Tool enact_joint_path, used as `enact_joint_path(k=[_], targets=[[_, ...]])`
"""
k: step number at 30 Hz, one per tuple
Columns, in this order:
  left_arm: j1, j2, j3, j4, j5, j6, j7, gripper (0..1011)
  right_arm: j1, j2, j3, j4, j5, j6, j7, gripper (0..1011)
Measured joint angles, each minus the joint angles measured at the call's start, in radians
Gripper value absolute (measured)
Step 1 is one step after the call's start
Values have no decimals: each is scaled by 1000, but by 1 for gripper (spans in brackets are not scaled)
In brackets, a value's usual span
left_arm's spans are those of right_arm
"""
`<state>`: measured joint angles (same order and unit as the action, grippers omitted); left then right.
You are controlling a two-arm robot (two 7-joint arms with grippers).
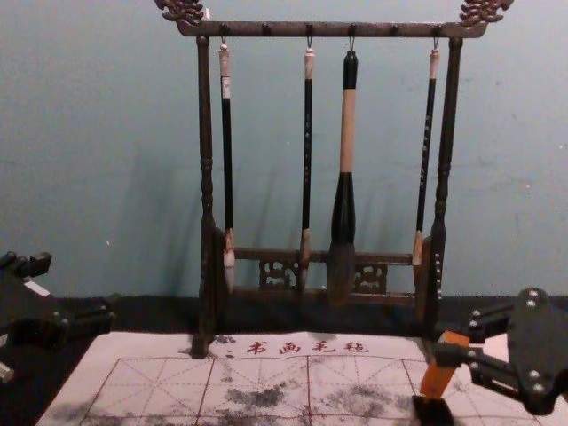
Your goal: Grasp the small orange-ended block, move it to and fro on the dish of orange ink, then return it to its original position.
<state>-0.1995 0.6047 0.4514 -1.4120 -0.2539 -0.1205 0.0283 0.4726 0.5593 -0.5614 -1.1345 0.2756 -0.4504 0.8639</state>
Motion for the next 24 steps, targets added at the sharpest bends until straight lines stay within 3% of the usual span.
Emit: enact_joint_path(k=[11,19,24], targets=[[0,0,0,0,0,0,0,1001,-10,-5,9,4,46,25,20,147],[0,0,0,0,0,0,0,1001,-8,-10,34,-1,146,65,69,147],[0,0,0,0,0,0,0,1001,8,-13,35,-3,176,84,97,148]])
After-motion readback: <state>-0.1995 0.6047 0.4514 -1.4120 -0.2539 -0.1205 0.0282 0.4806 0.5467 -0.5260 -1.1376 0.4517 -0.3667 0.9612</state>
